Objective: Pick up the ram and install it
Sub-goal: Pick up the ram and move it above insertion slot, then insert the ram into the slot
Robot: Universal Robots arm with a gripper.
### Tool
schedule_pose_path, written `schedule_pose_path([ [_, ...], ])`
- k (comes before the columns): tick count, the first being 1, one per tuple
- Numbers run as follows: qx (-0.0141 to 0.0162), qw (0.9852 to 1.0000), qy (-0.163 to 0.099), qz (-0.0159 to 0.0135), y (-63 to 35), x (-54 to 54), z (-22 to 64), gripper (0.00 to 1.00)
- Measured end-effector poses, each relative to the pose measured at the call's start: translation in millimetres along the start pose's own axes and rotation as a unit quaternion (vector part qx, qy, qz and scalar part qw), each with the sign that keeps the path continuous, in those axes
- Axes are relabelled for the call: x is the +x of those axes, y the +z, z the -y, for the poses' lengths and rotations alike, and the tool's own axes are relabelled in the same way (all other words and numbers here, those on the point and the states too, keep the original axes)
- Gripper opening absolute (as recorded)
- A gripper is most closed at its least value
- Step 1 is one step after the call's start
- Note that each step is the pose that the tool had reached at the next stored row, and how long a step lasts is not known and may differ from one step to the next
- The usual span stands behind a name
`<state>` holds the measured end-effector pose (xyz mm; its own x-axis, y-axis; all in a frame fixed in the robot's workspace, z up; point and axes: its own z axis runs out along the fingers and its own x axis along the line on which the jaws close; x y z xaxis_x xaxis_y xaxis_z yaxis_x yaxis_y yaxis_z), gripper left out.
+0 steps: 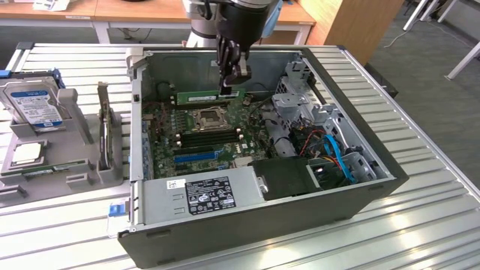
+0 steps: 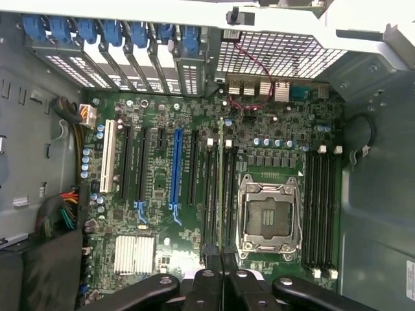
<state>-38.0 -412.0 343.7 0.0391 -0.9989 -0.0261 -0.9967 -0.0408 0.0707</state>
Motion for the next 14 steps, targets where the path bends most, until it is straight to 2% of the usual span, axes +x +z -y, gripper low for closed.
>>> schedule_pose_path([
  [7, 0.0001, 1.0000, 0.000, 0.0000, 11.6, 0.3, 0.9, 0.11],
  [14, 0.0001, 1.0000, 0.000, 0.0000, 12.1, 0.3, 0.9, 0.11],
])
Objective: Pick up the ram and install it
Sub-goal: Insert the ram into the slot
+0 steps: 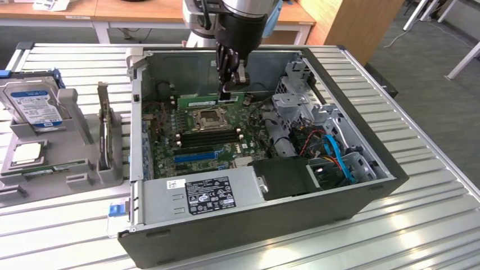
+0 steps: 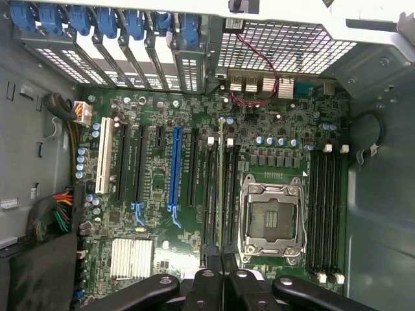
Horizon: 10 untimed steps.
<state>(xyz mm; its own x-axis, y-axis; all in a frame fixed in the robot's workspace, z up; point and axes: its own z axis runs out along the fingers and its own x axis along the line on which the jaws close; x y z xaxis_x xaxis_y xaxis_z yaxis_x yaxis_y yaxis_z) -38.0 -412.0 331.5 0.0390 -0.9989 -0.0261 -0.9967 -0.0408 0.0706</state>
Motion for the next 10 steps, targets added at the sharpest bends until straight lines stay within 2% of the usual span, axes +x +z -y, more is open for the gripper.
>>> schedule_pose_path([
  [8, 0.0001, 1.0000, 0.000, 0.0001, 0.3, 0.0, 0.1, 0.11],
  [10, 0.0012, 1.0000, 0.000, 0.0000, 2.5, 0.1, 0.2, 0.11],
])
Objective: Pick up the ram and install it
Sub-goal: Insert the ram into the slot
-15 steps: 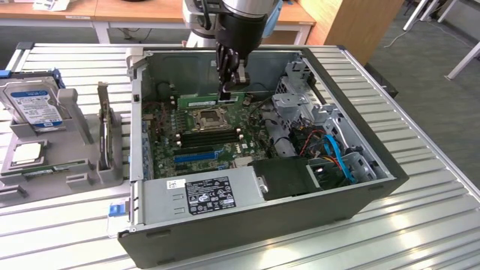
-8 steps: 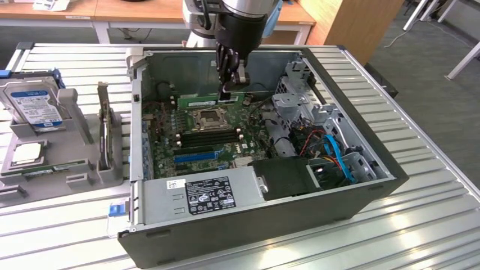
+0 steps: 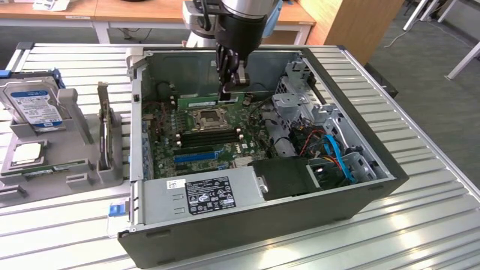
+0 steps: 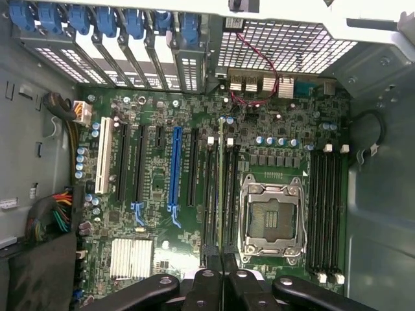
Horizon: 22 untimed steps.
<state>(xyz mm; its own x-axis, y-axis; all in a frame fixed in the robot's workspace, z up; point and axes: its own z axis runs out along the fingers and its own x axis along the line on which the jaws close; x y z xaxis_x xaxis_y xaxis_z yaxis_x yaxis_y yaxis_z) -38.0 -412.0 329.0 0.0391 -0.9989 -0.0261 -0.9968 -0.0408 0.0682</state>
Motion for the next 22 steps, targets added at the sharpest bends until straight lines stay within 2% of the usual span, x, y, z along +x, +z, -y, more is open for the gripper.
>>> schedule_pose_path([
  [22, 0.0129, 0.9999, 0.000, -0.0006, 39.4, 1.0, 2.7, 0.11],
])
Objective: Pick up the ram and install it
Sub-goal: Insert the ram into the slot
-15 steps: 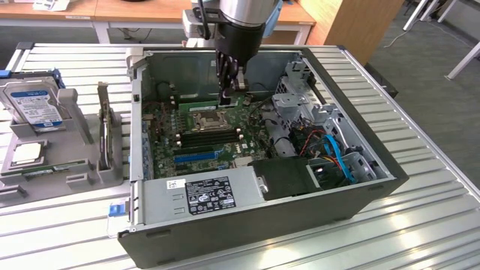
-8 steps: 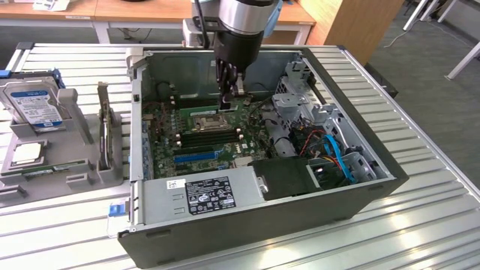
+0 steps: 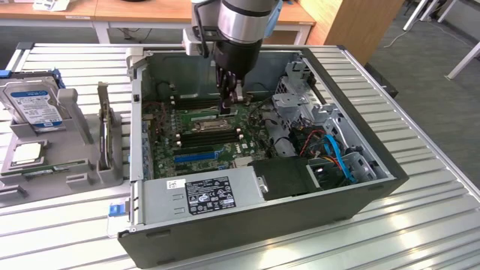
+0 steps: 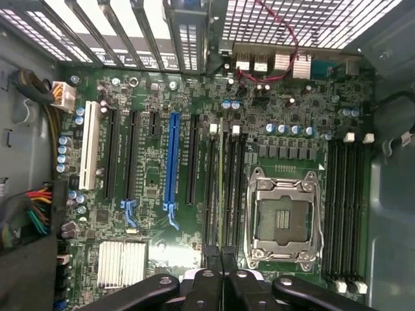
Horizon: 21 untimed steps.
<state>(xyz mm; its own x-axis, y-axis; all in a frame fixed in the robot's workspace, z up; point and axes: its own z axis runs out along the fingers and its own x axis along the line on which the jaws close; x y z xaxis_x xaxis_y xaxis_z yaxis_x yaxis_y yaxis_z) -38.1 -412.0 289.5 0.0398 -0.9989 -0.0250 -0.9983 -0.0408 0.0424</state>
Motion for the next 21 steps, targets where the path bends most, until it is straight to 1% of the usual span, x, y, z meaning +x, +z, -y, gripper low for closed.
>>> schedule_pose_path([
  [6, 0.0031, 1.0000, 0.000, -0.0001, 9.2, 0.2, 0.4, 0.11],
  [14, 0.0053, 1.0000, 0.000, -0.0002, 19.9, 0.8, 0.7, 0.11],
  [21, 0.0054, 1.0000, 0.001, -0.0002, 20.6, 0.8, 0.7, 0.11],
])
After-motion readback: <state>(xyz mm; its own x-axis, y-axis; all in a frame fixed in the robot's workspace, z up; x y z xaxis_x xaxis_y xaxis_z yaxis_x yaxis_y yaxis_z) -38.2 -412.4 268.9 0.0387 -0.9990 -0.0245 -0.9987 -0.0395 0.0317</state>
